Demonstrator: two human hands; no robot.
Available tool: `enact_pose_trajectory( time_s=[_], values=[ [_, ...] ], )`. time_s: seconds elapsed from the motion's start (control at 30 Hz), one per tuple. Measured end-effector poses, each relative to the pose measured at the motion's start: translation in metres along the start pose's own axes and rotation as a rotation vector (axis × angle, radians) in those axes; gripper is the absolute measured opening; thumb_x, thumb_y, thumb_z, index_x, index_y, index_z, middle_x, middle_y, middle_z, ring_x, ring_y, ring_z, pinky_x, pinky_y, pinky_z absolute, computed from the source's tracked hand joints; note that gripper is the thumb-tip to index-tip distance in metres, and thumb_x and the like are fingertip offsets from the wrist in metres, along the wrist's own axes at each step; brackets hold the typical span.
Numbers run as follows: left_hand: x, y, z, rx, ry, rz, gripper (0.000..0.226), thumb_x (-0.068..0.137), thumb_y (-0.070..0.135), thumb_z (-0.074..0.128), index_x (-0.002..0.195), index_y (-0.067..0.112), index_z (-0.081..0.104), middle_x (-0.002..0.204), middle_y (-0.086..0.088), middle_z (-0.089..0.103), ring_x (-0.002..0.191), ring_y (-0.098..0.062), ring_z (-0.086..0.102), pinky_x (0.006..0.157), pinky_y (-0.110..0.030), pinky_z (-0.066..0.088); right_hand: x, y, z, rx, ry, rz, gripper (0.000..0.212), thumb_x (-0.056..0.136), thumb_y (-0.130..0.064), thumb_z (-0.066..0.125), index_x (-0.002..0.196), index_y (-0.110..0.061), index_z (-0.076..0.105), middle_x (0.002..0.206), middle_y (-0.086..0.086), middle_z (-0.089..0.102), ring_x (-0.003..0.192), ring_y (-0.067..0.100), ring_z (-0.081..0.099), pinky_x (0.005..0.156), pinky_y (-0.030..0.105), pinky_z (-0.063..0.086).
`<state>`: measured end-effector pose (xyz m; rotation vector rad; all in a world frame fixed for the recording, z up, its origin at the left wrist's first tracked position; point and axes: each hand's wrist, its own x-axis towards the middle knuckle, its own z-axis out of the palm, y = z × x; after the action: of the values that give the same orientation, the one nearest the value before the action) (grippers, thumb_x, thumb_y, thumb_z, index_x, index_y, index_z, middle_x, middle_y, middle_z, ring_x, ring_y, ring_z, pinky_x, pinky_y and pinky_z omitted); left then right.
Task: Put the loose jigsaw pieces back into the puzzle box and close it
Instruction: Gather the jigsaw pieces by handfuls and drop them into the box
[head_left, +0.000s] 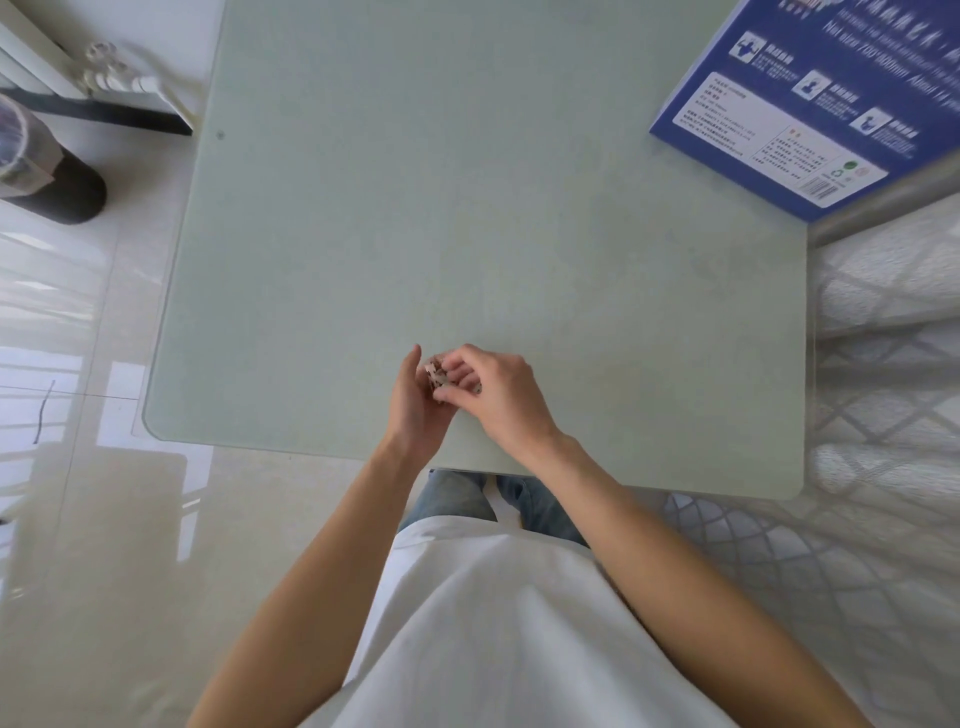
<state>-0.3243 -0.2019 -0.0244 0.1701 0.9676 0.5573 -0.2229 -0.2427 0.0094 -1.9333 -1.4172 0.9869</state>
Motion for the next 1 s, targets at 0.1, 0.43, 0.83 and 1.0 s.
enact_pose_trajectory(
  time_s=[0.1, 0.43, 0.83, 1.0],
  values=[
    [0.003, -0.001, -0.009, -0.013, 0.087, 0.03, 0.038, 0.1, 0.03, 0.031, 0.086, 0.006, 0.057, 0.079, -0.005, 0.061, 0.073, -0.016, 0.058, 0.063, -0.024, 0.052, -0.003, 0.015, -0.011, -0.019, 0.1, -0.025, 0.018, 0.081, -0.015, 0.071, 0.097, -0.007, 0.067, 0.088, 0.003, 0.07, 0.075, 0.012, 0.065, 0.07, 0.031, 0.057],
    [-0.006, 0.009, -0.023, 0.126, 0.155, 0.111, 0.02, 0.098, 0.012, 0.04, 0.097, 0.006, 0.06, 0.085, -0.004, 0.06, 0.073, -0.015, 0.057, 0.068, -0.022, 0.054, -0.006, 0.061, 0.003, -0.401, -0.121, 0.051, 0.036, 0.078, -0.009, 0.073, 0.111, -0.007, 0.06, 0.108, 0.01, 0.057, 0.098, 0.026, 0.057, 0.083, 0.031, 0.045],
    [-0.004, 0.01, -0.024, 0.161, 0.156, 0.105, 0.02, 0.097, 0.013, 0.041, 0.1, 0.007, 0.06, 0.086, -0.004, 0.061, 0.079, -0.016, 0.06, 0.08, -0.026, 0.054, 0.002, 0.055, 0.0, -0.599, -0.197, -0.039, 0.015, 0.084, -0.017, 0.062, 0.095, -0.008, 0.06, 0.091, 0.008, 0.058, 0.077, 0.024, 0.058, 0.058, 0.027, 0.04],
    [0.0, 0.01, -0.022, 0.129, 0.152, 0.084, 0.023, 0.097, 0.017, 0.039, 0.099, 0.008, 0.06, 0.088, -0.004, 0.062, 0.083, -0.018, 0.06, 0.086, -0.03, 0.051, -0.002, 0.056, 0.002, -0.642, 0.003, -0.13, 0.013, 0.065, 0.001, 0.071, 0.064, -0.007, 0.059, 0.053, 0.005, 0.055, 0.041, 0.022, 0.053, 0.036, 0.02, 0.036]
  ],
)
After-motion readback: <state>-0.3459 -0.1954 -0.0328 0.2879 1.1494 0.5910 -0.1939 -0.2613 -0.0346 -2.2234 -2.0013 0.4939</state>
